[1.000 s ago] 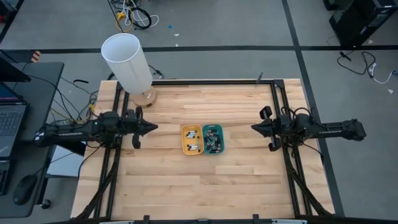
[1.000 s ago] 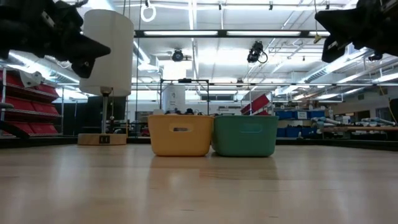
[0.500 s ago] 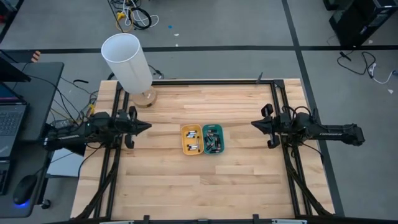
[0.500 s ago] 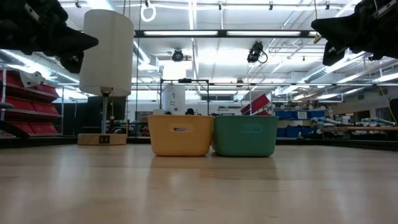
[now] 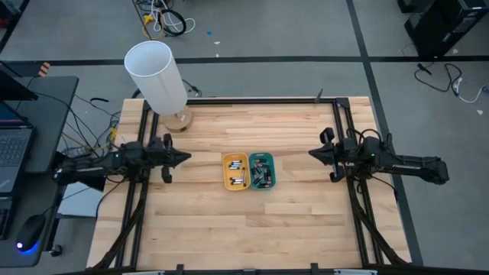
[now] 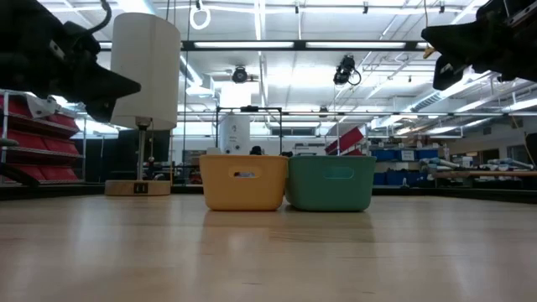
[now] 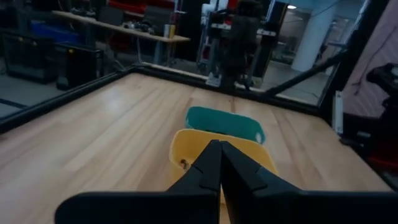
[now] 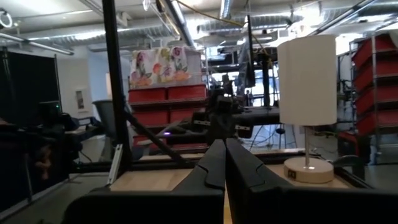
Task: Sort batteries
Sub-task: Return to Home Position
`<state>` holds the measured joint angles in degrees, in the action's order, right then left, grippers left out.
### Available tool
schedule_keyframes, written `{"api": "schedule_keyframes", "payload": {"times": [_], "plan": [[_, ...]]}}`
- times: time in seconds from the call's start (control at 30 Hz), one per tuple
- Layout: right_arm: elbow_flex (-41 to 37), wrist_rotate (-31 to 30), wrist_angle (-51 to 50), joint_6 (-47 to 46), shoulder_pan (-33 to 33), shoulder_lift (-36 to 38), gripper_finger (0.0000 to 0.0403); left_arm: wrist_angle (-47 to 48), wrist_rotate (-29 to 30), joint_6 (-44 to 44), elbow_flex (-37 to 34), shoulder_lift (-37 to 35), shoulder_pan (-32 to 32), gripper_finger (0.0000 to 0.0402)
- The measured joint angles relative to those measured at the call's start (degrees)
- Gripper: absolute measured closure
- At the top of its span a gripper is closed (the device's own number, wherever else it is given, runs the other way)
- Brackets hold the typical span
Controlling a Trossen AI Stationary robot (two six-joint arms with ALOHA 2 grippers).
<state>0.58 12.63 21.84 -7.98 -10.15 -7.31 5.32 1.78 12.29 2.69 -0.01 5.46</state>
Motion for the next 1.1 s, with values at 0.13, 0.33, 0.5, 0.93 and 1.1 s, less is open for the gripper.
{"api": "schedule_keyframes", "payload": {"times": [0.13,0.33,0.5,0.93,1.1], "plan": [[0.0,0.1,-2.9,-1.4,-0.1,0.0,0.0403,-0.9,0.5,-0.3,-0.3,0.2,-1.9,0.0388],[0.0,0.4,-5.4,-2.4,-0.2,0.0,0.0403,-5.9,3.0,1.3,-2.2,2.0,-5.2,0.0388],[0.0,0.8,-6.3,0.2,-0.2,0.0,0.0403,-6.2,3.7,1.3,-2.2,6.8,-8.0,0.0388],[0.0,2.1,-11.4,0.9,-0.2,7.1,0.0403,-6.5,7.6,-1.2,-1.0,3.9,-10.9,0.0388],[-0.2,2.1,-12.0,1.6,-0.2,7.0,0.0403,-6.4,8.6,-3.1,-1.4,2.1,-11.2,0.0388]]}}
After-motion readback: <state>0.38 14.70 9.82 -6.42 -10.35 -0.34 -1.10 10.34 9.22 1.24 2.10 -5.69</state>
